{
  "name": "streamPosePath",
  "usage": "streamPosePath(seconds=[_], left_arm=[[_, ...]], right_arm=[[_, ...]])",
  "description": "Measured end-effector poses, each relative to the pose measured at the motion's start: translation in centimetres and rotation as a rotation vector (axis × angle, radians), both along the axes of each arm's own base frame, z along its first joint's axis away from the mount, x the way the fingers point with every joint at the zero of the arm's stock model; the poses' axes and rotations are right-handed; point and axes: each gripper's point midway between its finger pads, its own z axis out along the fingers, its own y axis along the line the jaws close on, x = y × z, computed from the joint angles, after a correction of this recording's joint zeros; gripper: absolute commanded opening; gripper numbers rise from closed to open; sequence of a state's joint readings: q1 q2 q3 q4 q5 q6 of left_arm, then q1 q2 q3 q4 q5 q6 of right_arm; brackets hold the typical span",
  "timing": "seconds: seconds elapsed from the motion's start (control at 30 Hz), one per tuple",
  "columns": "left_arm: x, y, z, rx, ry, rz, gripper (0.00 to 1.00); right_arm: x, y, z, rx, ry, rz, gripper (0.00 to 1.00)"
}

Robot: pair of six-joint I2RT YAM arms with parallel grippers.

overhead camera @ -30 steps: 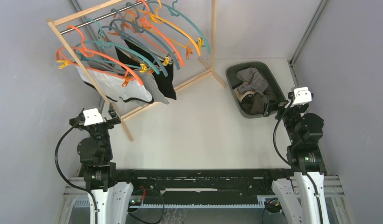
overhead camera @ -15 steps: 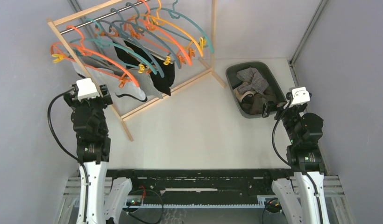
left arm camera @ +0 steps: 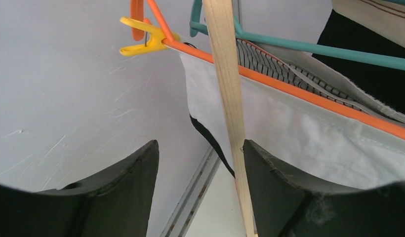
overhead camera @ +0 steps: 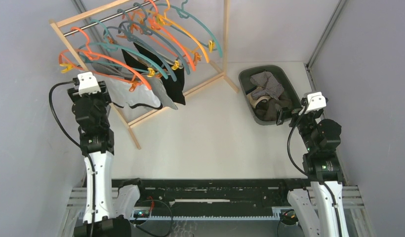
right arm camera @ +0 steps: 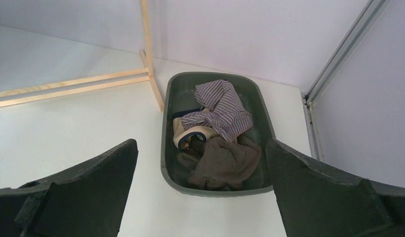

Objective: Remove the underwear clipped to the hanger
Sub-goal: Pick up the hanger from the clothesline.

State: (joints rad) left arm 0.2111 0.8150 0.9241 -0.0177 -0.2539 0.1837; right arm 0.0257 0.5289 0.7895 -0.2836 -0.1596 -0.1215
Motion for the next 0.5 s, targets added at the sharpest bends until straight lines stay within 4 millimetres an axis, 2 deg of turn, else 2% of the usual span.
streamPosePath(seconds=[0.1,0.3,0.5], left_arm=[[0.8,0.3,-0.3,0.003,0.015,-0.028,0.61],[3.2,-0.5,0.2,0.016,0.030,-0.116,0.51],[5.9,-1.2,0.9,0.026,0.054,-0.199,0.47]], right_arm=[[0.1,0.1,-0.2,-0.003,0.006,0.005,1.00],[0.3,0.1,-0.5,-0.009,0.017,0.009,1.00],[0.4,0.2,-0.6,-0.014,0.023,0.011,1.00]])
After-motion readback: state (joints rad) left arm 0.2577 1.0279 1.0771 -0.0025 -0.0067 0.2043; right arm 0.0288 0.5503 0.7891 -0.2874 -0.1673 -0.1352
